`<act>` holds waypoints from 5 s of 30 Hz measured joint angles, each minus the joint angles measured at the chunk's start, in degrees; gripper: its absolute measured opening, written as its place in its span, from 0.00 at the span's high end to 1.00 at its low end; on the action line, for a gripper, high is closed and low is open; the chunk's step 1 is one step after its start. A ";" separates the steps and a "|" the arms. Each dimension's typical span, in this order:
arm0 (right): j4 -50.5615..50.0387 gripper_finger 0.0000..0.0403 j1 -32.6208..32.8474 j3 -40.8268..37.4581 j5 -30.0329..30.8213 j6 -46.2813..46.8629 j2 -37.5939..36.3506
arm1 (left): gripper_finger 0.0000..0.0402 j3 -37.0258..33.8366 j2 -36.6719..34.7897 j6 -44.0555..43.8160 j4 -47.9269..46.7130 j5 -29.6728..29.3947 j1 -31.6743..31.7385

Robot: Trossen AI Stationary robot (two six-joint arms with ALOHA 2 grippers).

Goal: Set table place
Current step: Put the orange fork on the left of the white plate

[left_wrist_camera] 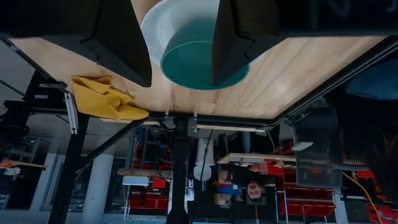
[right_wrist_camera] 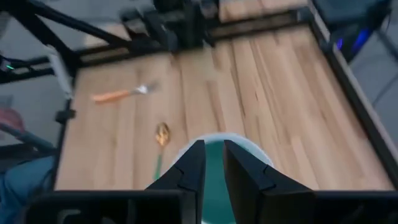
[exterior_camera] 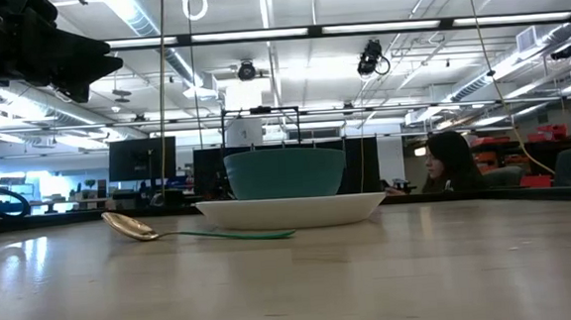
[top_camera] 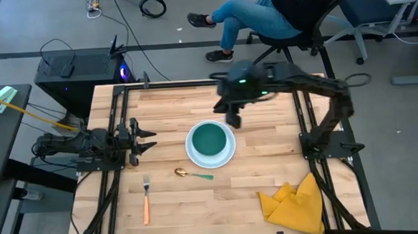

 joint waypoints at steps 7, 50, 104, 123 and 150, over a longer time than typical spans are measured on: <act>0.03 0.84 5.67 -1.74 4.31 0.23 -7.65 | 0.57 0.00 0.00 0.00 -0.04 -0.03 0.01; 57.07 0.84 16.95 -93.88 31.31 17.76 -47.96 | 0.56 0.00 0.00 -0.80 0.07 -0.04 0.01; 57.07 0.84 16.93 -93.85 31.26 17.65 -47.98 | 0.57 24.90 18.69 -32.71 5.13 23.70 -2.06; 57.07 0.84 16.95 -93.82 31.24 17.65 -47.98 | 0.57 37.27 57.57 -102.51 -50.68 16.95 -25.47; 57.07 0.84 16.95 -93.82 31.24 17.65 -48.00 | 0.57 37.37 85.72 -132.99 -32.88 10.88 -41.50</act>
